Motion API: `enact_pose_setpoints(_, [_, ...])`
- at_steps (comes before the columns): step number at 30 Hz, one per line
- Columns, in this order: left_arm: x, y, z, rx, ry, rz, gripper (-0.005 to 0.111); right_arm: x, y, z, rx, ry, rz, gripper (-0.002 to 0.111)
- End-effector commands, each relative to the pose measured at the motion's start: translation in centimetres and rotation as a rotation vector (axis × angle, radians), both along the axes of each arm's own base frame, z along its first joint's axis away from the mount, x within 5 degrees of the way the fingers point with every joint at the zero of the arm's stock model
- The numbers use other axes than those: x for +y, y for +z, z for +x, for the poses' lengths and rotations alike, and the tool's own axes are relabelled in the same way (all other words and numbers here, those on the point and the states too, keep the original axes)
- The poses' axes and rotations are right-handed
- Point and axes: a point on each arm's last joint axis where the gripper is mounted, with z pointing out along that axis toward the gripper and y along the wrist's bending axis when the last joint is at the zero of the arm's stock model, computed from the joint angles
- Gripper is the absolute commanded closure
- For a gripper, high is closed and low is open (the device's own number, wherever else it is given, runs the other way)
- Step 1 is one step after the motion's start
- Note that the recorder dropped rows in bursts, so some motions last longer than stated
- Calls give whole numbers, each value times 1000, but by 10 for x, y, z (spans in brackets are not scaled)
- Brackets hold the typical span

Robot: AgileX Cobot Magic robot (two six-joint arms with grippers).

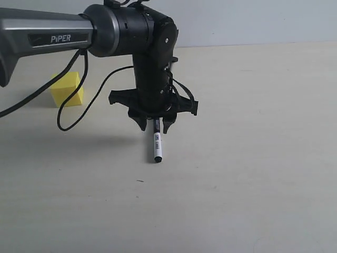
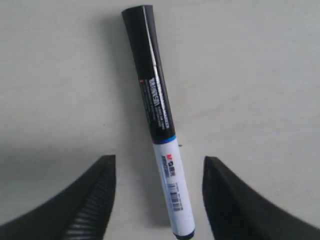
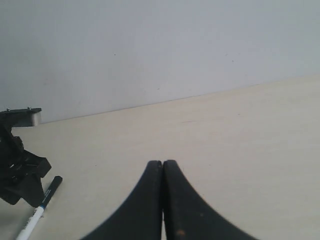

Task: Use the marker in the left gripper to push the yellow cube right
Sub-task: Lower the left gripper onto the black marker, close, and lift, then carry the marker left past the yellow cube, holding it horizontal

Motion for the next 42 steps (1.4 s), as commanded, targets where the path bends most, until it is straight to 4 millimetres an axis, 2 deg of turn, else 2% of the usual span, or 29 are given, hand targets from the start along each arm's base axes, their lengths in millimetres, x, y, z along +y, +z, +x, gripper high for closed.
enact_pose_setpoints(1, [-2, -6, 0, 6, 9, 5, 49, 0, -1, 0, -4, -1, 2, 108])
enact_pose_setpoints(4, [-1, -17, 0, 33, 26, 29, 53, 0, -1, 0, -4, -1, 2, 108])
enact_pose_setpoints(8, [-1, -27, 0, 49, 29, 50, 67, 0, -1, 0, -4, -1, 2, 108])
enact_pose_setpoints(14, [-2, -28, 1, 34, 29, 38, 83, 0, -1, 0, -4, -1, 2, 108])
enact_pose_setpoints(24, [0, -42, 0, 72, 30, 74, 84, 0, -1, 0, -4, -1, 2, 108])
enact_pose_setpoints(28, [1, -36, -2, 79, -27, 82, 89, 0, -1, 0, -4, -1, 2, 108])
enact_pose_setpoints(31, [3, -20, -3, 73, -79, 82, 106, 0, -1, 0, -4, -1, 2, 108])
enact_pose_setpoints(38, [10, 49, -10, -39, -267, 64, 107, 0, -1, 0, -4, -1, 2, 108])
enact_pose_setpoints(42, [24, 101, -18, -199, -345, 115, 107, 0, -1, 0, -4, -1, 2, 108])
